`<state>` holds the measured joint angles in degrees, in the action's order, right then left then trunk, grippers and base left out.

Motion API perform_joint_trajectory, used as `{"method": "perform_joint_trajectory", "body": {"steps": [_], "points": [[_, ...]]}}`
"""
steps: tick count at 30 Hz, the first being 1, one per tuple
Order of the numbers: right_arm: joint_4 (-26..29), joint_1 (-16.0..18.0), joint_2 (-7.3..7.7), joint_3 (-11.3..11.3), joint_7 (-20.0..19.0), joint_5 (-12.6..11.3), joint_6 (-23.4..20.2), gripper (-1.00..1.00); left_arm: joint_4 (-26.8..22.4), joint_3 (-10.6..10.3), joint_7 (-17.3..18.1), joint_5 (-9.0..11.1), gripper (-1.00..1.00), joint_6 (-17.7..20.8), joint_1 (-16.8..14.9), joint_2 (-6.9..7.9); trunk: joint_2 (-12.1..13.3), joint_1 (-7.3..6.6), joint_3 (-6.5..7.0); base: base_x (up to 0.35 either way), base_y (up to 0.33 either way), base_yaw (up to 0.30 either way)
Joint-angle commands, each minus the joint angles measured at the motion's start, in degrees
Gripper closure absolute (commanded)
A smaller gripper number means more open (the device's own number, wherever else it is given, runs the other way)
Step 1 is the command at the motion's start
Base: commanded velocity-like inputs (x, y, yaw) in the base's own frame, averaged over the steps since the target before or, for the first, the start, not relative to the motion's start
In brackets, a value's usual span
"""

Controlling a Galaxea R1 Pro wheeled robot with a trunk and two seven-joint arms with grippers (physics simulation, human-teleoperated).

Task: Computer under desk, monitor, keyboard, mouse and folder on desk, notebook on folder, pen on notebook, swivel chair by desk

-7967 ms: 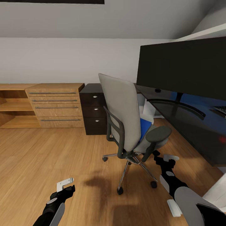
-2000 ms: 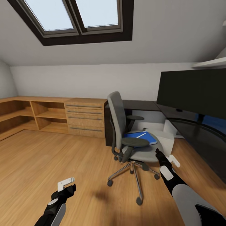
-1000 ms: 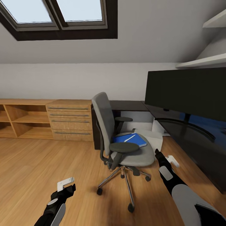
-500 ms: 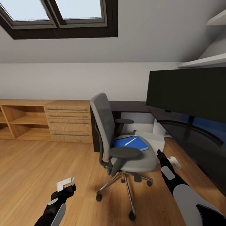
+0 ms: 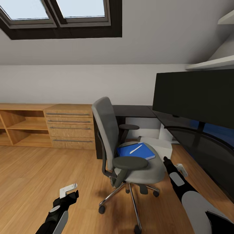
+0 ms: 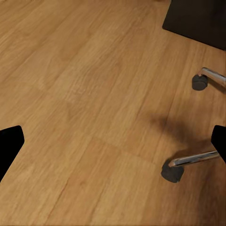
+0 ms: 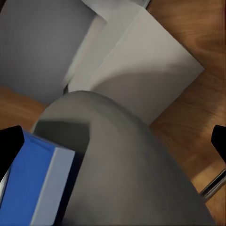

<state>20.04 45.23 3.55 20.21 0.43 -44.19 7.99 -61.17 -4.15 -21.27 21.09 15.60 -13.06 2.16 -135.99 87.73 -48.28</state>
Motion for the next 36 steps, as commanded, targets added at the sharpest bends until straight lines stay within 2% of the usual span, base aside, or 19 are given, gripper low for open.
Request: {"method": "perform_joint_trajectory", "body": {"steps": [1,6,11,28,33,34,36], "points": [[0.0,0.0,0.07,0.1,0.0,-1.0,0.1,-1.0,-0.1,-0.3,-0.5,0.5,-1.0,0.2,0.0,0.06,0.0,-0.01,-0.06,0.023,0.0,0.0],[0.0,0.0,0.25,0.3,0.1,-2.1,-0.6,-1.0,-0.1,-0.3,-0.5,0.5,-1.0,0.1,0.0,0.04,0.0,-0.01,-0.06,0.167,0.0,0.0],[0.1,0.0,0.18,0.4,0.0,-2.2,-1.9,-1.0,-0.1,-0.3,-0.5,0.5,-1.0,0.1,0.0,0.12,0.0,-0.01,-0.06,0.092,0.0,0.0],[0.1,0.0,0.31,0.7,0.2,-2.4,-2.3,-1.0,-0.1,-0.2,-0.5,0.4,-1.0,0.1,0.0,0.22,0.0,-0.01,-0.06,0.122,0.0,0.0],[0.0,0.0,1.6,0.8,0.6,-2.5,-2.3,-1.0,-0.1,-0.2,-0.5,0.5,-1.0,0.1,0.0,0.22,0.0,-0.01,-0.06,0.16,0.0,0.0],[-0.1,0.0,2.45,0.8,1.9,-2.5,-3.0,-1.0,-0.1,-0.2,-0.5,0.5,-1.0,0.1,0.0,0.22,0.0,-0.01,-0.06,0.023,0.0,0.0],[-0.2,0.0,2.65,0.8,2.5,-2.5,-3.8,-1.0,-0.1,-0.2,-0.5,0.5,-1.0,0.1,0.0,0.22,0.0,-0.01,-0.06,0.017,0.0,0.0]]}}
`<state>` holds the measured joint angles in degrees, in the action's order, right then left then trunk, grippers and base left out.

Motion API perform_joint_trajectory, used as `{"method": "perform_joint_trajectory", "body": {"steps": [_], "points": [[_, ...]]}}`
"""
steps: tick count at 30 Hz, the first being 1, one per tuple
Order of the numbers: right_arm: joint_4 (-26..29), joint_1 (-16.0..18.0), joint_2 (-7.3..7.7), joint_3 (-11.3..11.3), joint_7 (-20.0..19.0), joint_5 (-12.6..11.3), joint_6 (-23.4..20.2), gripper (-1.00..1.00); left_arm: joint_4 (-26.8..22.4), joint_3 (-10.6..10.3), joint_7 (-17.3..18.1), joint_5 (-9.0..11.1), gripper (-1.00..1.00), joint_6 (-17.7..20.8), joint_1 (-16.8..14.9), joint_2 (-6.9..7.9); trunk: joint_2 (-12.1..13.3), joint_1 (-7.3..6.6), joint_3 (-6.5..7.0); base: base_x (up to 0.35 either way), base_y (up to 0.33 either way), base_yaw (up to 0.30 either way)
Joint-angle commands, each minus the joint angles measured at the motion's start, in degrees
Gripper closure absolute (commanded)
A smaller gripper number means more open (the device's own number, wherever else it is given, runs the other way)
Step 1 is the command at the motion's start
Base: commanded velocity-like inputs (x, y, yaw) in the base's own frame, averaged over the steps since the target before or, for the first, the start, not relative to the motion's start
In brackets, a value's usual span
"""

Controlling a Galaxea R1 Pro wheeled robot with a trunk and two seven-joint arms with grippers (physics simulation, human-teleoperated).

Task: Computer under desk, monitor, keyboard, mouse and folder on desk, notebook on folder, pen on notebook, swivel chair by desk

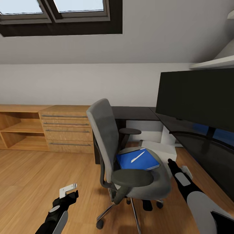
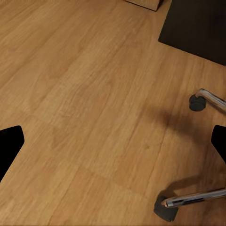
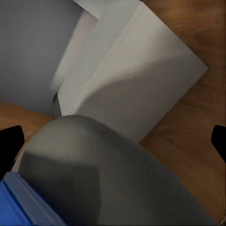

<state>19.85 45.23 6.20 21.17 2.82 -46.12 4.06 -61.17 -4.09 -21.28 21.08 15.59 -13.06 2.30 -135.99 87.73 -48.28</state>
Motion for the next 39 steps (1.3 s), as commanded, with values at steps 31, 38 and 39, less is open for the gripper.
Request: {"method": "perform_joint_trajectory", "body": {"steps": [31,38,39], "points": [[-0.1,0.0,0.48,5.5,1.2,-1.1,-10.8,-1.0,-0.3,0.1,-0.6,0.5,-1.0,-2.3,0.0,0.16,0.0,-0.01,-0.06,0.001,0.0,0.007],[-0.1,0.0,0.48,5.4,1.1,-2.2,-10.8,-1.0,-0.3,0.6,-0.7,0.5,-1.0,-2.3,0.0,0.24,0.0,-0.01,-0.06,0.0,0.0,0.214],[-0.2,0.0,0.48,5.4,1.1,-2.4,-10.8,-1.0,-0.3,0.8,-0.7,0.5,-1.0,-2.3,0.0,0.25,0.0,-0.01,-0.06,0.0,0.0,0.267]]}}
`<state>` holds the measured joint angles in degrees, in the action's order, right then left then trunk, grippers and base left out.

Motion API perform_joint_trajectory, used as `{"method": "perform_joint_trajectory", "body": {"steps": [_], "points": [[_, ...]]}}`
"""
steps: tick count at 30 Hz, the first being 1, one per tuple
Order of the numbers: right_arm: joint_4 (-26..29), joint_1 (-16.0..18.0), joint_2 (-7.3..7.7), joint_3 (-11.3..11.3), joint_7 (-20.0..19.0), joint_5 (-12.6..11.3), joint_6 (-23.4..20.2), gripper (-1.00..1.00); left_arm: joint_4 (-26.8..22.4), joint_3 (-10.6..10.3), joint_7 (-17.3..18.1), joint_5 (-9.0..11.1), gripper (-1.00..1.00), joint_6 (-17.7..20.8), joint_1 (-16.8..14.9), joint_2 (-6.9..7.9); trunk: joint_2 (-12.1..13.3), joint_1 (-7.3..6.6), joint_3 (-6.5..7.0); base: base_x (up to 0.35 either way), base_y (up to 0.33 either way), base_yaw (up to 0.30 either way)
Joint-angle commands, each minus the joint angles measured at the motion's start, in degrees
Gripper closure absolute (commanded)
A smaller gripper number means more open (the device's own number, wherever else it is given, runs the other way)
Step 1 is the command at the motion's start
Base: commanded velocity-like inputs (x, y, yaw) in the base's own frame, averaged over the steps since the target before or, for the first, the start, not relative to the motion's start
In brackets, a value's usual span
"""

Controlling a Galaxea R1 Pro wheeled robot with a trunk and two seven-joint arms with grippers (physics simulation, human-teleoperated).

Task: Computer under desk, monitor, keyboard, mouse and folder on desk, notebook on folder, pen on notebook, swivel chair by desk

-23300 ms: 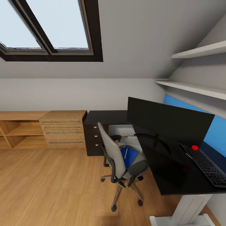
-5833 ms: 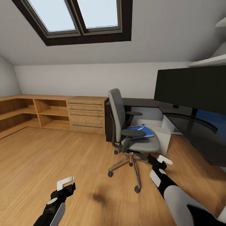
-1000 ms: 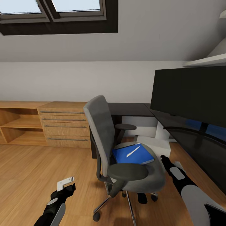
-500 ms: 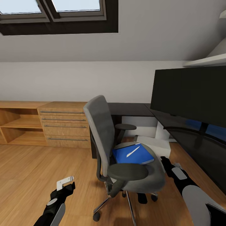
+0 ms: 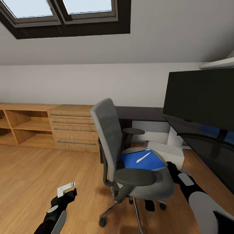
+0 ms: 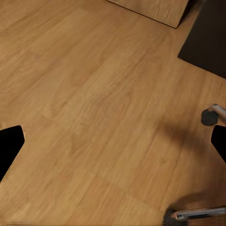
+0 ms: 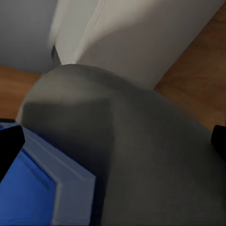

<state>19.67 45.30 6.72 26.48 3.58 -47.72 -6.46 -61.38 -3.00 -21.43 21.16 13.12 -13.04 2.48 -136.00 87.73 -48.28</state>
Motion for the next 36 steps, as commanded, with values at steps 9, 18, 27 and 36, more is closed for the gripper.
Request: {"method": "perform_joint_trajectory", "body": {"steps": [9,18,27,36], "points": [[0.0,0.0,0.01,0.1,0.4,-1.0,-0.3,-1.0,-0.1,0.1,-0.6,0.5,-1.0,0.1,0.0,0.07,0.0,-0.01,-0.36,0.0,0.0,0.246],[0.0,0.0,-0.04,0.1,0.4,-1.0,-0.3,-1.0,0.1,0.1,-0.8,0.5,-1.0,0.2,-0.1,0.07,0.0,-0.01,-0.8,0.0,0.0,0.225],[0.0,0.0,-0.08,0.1,0.4,-0.9,-0.3,-1.0,0.1,0.1,-0.8,0.6,-1.0,0.2,-0.1,0.07,0.0,-0.01,-1.2,0.0,0.0,0.238],[0.0,0.0,-0.23,0.1,0.3,-0.8,0.1,-1.0,0.2,0.0,-0.8,0.6,-1.0,0.2,-0.1,-0.01,0.0,-0.01,-1.5,0.0,0.0,0.194]]}}
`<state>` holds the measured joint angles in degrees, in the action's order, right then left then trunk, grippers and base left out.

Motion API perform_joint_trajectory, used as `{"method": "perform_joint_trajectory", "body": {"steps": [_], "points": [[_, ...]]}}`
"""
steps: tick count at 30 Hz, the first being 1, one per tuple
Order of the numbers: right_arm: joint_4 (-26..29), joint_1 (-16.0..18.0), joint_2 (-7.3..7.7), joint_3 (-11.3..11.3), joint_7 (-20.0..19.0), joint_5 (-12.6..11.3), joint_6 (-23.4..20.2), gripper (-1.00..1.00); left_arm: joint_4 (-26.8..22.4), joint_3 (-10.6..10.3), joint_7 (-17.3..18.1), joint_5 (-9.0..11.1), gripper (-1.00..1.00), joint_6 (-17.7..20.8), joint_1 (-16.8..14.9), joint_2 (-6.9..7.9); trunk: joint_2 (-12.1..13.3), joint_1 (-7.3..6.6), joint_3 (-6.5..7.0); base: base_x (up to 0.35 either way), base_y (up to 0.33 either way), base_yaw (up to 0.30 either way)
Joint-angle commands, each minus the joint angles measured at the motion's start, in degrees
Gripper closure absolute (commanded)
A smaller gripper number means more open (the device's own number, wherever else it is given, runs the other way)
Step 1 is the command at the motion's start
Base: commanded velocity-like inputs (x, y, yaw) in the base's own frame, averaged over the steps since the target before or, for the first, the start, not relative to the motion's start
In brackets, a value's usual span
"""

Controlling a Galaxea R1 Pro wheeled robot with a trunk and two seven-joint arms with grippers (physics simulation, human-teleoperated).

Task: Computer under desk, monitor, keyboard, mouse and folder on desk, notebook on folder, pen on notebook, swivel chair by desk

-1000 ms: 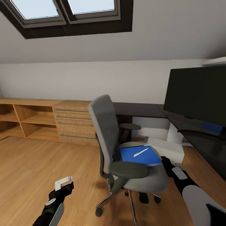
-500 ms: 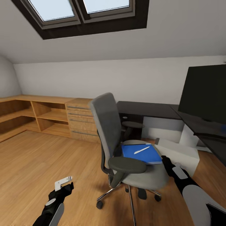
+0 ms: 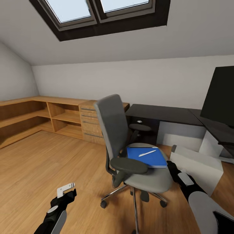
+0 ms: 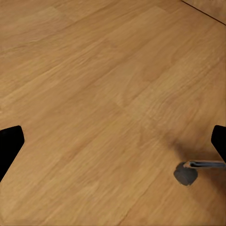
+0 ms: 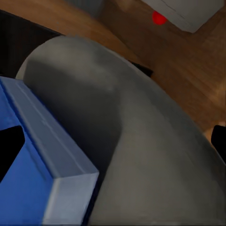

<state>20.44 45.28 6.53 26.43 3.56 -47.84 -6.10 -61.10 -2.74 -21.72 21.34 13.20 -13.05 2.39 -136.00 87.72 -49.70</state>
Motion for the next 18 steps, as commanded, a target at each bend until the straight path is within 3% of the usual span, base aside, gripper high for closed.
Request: {"method": "perform_joint_trajectory", "body": {"steps": [1,18], "points": [[-0.8,0.0,-0.05,0.1,0.4,-0.7,-0.3,-1.0,-0.1,-0.2,-0.5,0.5,-1.0,0.2,0.0,0.07,0.0,-0.01,-0.07,0.0,0.0,0.047],[-0.5,0.0,0.13,0.1,0.3,-0.6,0.0,-1.0,-0.1,-0.3,-0.4,0.5,-1.0,0.2,0.0,0.08,0.0,-0.01,-0.08,0.0,0.0,0.003]]}}
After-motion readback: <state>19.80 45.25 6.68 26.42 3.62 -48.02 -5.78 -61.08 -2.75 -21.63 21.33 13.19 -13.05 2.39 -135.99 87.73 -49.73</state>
